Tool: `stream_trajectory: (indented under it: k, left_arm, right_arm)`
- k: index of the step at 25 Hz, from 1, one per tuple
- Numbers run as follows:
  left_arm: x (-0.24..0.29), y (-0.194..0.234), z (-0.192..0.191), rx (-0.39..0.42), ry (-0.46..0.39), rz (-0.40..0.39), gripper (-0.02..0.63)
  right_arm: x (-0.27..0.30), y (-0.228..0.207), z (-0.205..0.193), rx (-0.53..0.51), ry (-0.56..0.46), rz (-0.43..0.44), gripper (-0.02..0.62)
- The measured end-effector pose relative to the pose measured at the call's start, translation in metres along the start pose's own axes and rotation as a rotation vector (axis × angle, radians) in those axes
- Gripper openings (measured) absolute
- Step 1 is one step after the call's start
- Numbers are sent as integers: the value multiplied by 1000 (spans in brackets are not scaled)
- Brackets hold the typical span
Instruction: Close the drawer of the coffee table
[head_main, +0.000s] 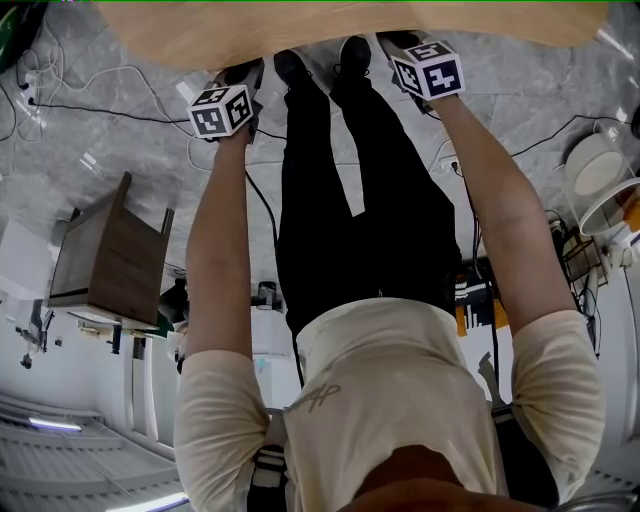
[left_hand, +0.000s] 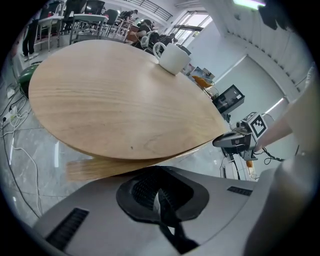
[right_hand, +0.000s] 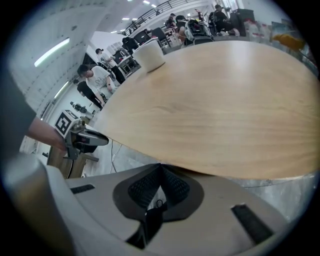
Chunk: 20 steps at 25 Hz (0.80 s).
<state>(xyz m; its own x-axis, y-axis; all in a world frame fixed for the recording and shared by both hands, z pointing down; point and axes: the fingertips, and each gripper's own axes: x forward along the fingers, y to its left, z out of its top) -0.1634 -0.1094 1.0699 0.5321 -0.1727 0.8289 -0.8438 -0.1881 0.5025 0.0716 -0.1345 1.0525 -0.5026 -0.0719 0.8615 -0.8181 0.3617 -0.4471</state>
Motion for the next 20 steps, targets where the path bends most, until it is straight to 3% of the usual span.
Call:
stream_trajectory:
  k: [8, 15, 20]
  left_arm:
    - [0, 1, 0, -20, 6, -9, 5]
    - [6, 1, -3, -109, 85, 5, 5]
    - [-2, -17, -7, -86, 103, -20, 5]
  right_arm:
    - [2, 1, 0, -1, 0, 4, -3]
    - [5, -3, -7, 100, 62, -3, -3]
    - [-9, 10, -11, 62, 64, 5, -3]
